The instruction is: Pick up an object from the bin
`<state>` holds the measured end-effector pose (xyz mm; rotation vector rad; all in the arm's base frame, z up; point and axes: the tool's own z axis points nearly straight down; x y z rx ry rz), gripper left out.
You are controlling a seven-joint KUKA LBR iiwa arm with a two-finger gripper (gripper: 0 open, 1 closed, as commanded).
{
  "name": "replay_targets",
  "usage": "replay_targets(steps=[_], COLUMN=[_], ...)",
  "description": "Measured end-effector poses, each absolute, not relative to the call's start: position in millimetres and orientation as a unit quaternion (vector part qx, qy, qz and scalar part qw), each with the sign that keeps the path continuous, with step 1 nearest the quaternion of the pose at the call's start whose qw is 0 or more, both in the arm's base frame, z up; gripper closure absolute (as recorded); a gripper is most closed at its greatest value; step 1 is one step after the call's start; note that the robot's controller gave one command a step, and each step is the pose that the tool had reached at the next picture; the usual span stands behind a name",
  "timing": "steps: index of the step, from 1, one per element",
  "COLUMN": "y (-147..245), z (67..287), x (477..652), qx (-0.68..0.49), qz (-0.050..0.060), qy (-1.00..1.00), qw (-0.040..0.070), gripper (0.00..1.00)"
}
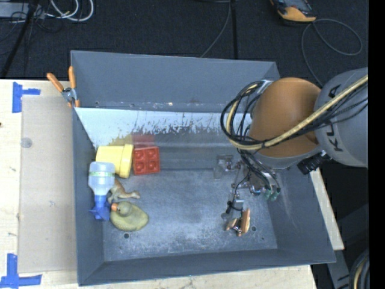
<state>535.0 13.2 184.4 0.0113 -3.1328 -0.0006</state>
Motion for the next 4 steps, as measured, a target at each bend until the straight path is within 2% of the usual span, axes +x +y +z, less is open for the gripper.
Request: replay_targets(steps=[1,2,3,4], y=[13.2,-11.3,-55.9,-67.7], z=[188.9,143.0,134.0,151.1], x=[536.3,525.2,508.5,497.1], qx=[0.003,0.031,0.133,0.026], qz=[0.0,0.0,-0.001,-0.001], qy=[-1.0,-1.0,-0.991,-1.0], qw=[0.001,-0.001,0.003,0.001], gripper=[0.0,0.0,0.0,0.0])
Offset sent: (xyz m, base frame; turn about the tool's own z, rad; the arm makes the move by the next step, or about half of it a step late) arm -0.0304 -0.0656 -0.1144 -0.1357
